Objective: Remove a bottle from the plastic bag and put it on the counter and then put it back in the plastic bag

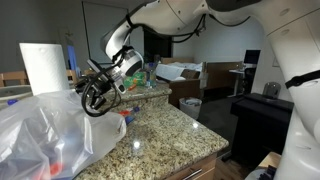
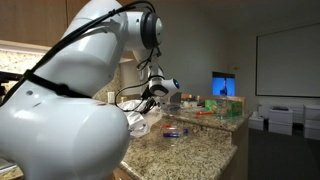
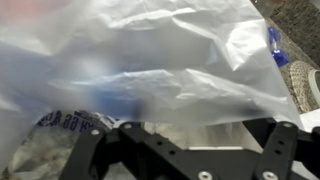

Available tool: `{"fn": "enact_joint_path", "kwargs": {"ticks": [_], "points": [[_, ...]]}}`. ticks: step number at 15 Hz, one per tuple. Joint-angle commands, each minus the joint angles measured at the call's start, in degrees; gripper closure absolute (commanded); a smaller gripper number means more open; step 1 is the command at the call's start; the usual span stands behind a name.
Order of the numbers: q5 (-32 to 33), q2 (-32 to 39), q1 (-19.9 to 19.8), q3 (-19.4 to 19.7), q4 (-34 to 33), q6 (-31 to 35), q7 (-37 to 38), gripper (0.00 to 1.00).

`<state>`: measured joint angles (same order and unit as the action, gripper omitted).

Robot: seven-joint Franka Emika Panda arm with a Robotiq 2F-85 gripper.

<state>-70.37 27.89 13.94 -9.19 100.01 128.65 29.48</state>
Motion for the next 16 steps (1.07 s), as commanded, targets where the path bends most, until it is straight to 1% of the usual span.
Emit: {"fn": "enact_joint_path", "kwargs": {"ticks": [1,2,3,5,7,8,10,11,13,16], "points": [[0.2,-9.4,-2.9,1.2,11.3,-4.9,-0.7,0.0],[3.7,-11.9,-3.5,2.6,13.3,-7.4,1.0,0.0],[6.7,-14.0,-4.3,3.7,14.5,-10.1,1.1,0.0],[14.9,-17.8,-5.6,6.4,15.2,-14.8,2.8,0.0],[25.2,-21.0,-6.8,8.4,12.5,-20.6,4.0,0.0],[29.6,-22.1,-7.5,8.8,10.0,-24.6,4.4,0.0],[36.3,-24.0,-8.3,8.6,4.6,-33.4,4.9,0.0],[38.6,-24.6,-8.5,8.1,2.0,-37.4,4.4,0.0],[42.7,-26.1,-7.8,6.9,-1.9,-43.3,3.4,0.0],[49.3,-27.9,-6.9,4.8,-5.0,-49.7,1.5,0.0]]}}
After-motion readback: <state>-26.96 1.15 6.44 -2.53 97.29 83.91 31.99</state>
